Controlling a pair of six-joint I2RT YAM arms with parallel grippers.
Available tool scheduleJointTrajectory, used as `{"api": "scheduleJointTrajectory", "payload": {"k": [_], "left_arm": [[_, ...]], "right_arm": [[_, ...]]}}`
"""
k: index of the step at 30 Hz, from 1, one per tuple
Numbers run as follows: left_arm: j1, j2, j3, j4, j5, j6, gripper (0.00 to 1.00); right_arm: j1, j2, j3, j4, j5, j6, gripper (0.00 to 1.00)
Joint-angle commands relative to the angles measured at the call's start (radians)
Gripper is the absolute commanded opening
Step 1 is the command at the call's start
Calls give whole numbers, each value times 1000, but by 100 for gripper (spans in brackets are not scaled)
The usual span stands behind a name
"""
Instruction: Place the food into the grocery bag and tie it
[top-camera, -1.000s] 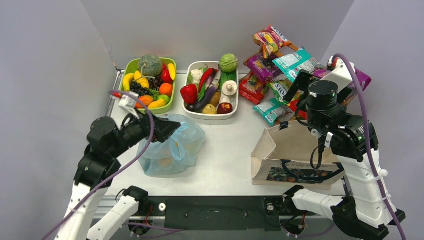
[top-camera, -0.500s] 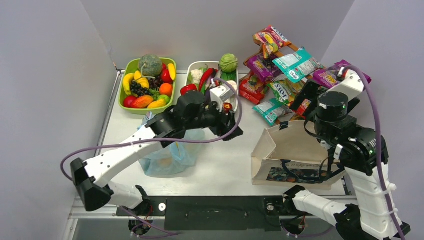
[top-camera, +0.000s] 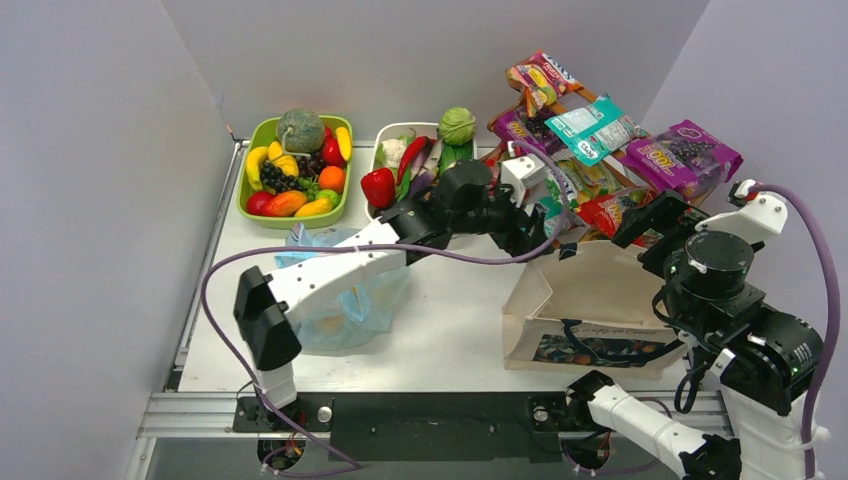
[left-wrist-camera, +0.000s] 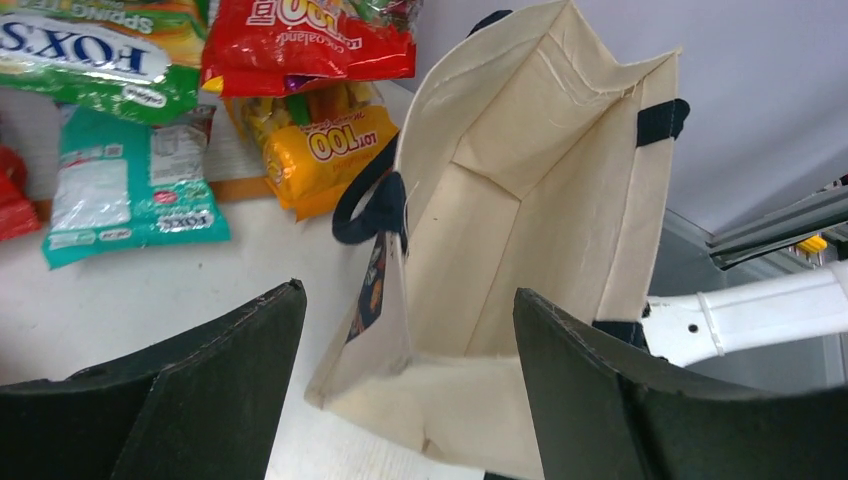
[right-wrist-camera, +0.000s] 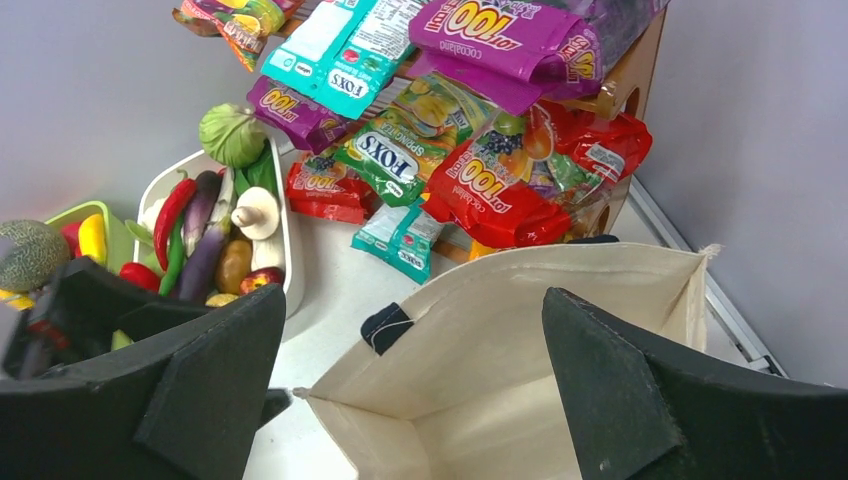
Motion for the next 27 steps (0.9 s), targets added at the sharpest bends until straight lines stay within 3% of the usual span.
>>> {"api": "scheduleJointTrajectory", "payload": {"k": [1, 8, 11, 17, 23, 26, 27], "left_arm": [[-28, 126, 163, 26, 31, 25, 74], [-51, 305, 339, -25, 20, 45, 74], [-55, 391, 450, -123, 9, 73, 74], [-61, 432, 452, -142, 13, 81, 68], [-64, 433, 435, -139, 45, 90, 32], [-67, 413, 425, -132, 93, 78, 1], [-68, 407, 424, -136, 95, 72, 0]], "right_arm": [[-7, -20, 8, -34, 36, 16, 96], [-6, -43, 30, -83, 35, -4, 96], [-7, -53, 28, -89, 33, -7, 97], [-7, -53, 5, -84, 23, -3, 97], [-6, -53, 1, -80, 13, -3, 97], [-7, -55, 4, -83, 14, 0, 97], [-7, -55, 7, -86, 15, 2, 97]]}}
